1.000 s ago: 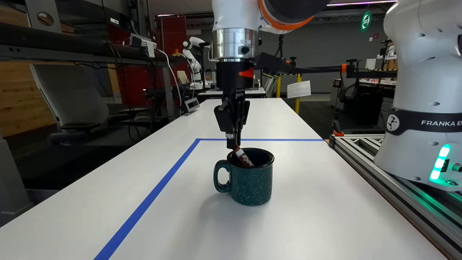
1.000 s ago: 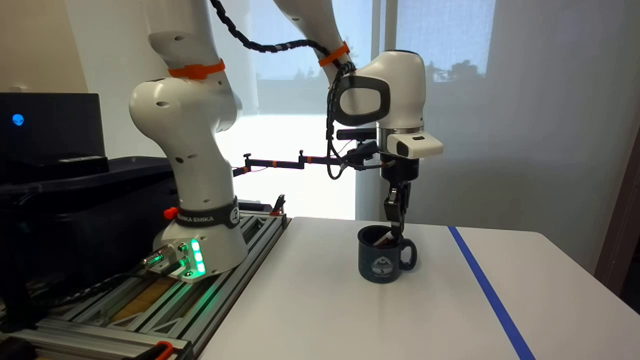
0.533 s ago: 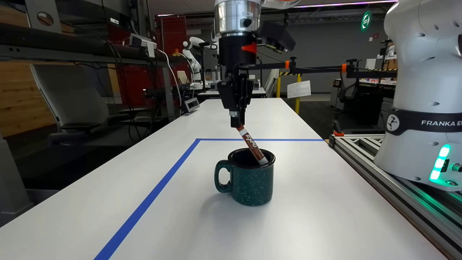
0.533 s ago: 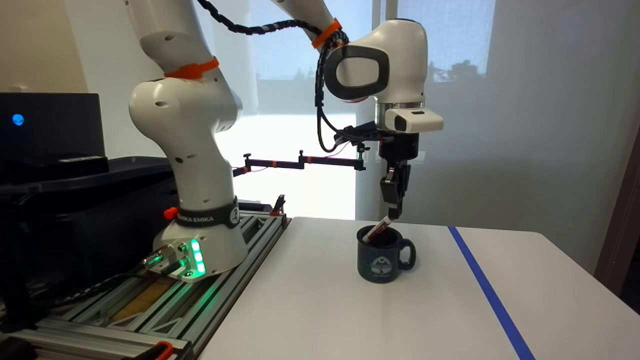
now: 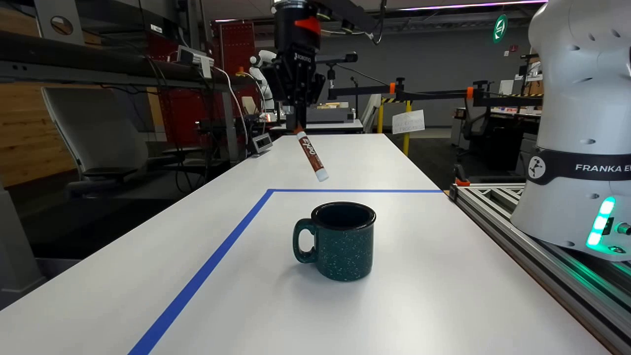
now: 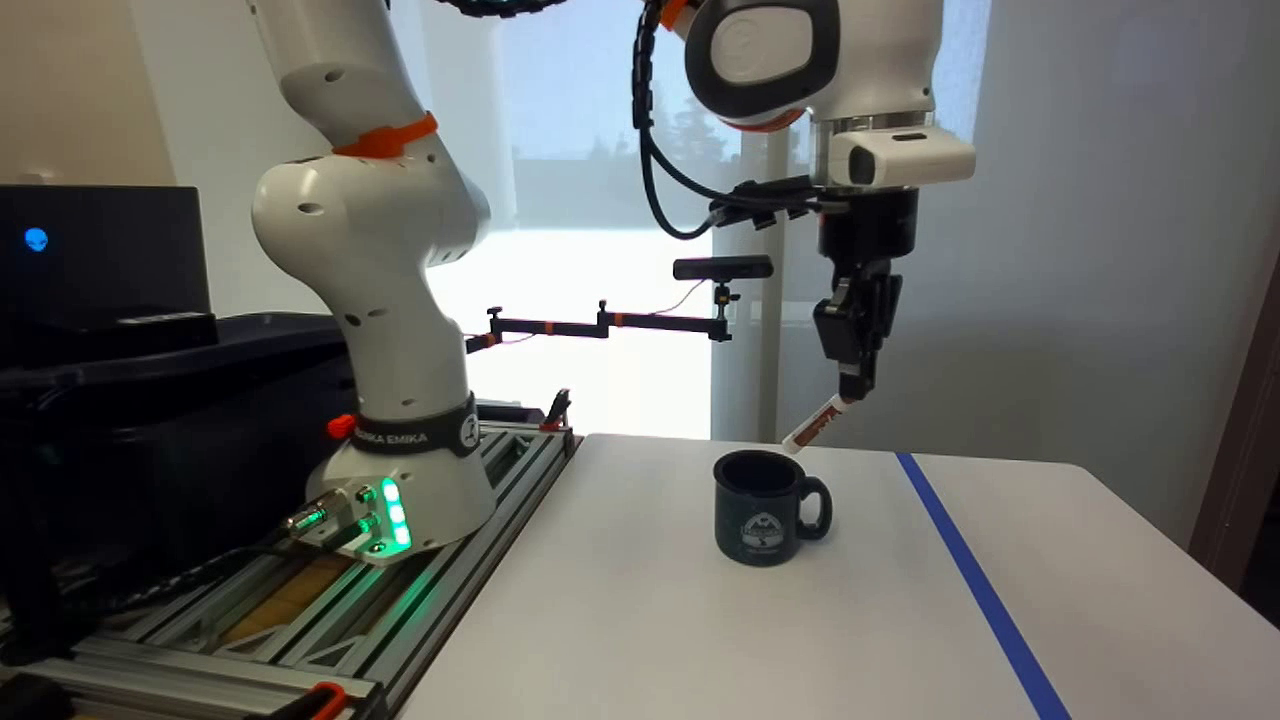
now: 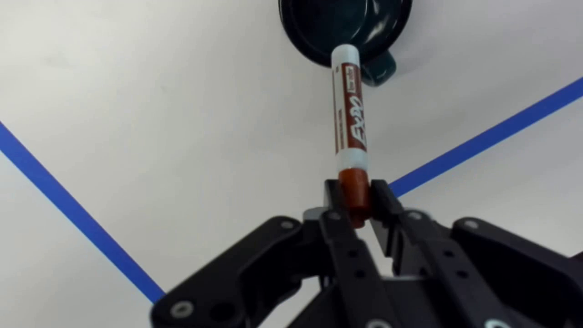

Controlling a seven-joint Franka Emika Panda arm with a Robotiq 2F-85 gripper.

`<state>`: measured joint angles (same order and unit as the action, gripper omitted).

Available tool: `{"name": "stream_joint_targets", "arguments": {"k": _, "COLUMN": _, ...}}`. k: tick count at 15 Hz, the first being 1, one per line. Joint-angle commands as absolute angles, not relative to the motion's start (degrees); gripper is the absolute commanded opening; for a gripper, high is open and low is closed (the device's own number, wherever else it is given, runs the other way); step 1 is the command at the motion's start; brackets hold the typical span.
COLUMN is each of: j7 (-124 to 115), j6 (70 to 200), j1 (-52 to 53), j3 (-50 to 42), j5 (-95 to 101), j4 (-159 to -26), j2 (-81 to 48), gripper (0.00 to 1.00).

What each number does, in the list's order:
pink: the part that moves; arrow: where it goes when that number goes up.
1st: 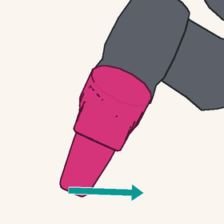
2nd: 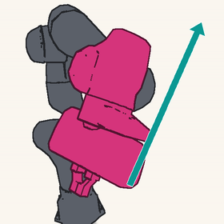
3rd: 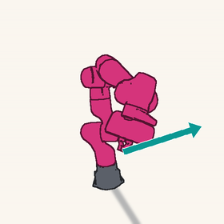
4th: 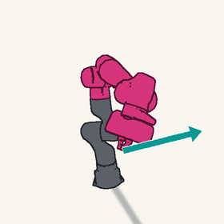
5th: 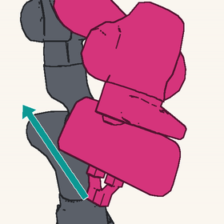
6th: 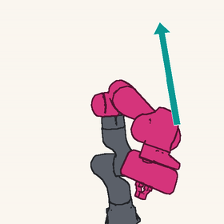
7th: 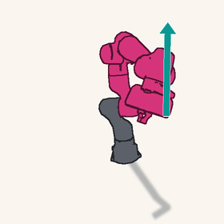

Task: Remove the marker from the mug cup and place it on the table

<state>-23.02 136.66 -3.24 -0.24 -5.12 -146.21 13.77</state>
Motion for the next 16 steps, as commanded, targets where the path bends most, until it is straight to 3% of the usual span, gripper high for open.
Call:
{"name": "stream_joint_targets", "arguments": {"k": 1, "j7": -26.2, "j6": 136.3, "j1": -5.8, "j3": -1.0, "j5": -4.5, "j4": -141.6, "j2": 8.0, "gripper": 0.05}}
{"name": "stream_joint_targets", "arguments": {"k": 16, "j7": -32.7, "j6": 145.1, "j1": -3.2, "j3": -8.7, "j5": 9.7, "j4": -135.1, "j2": -17.1, "gripper": 0.05}}
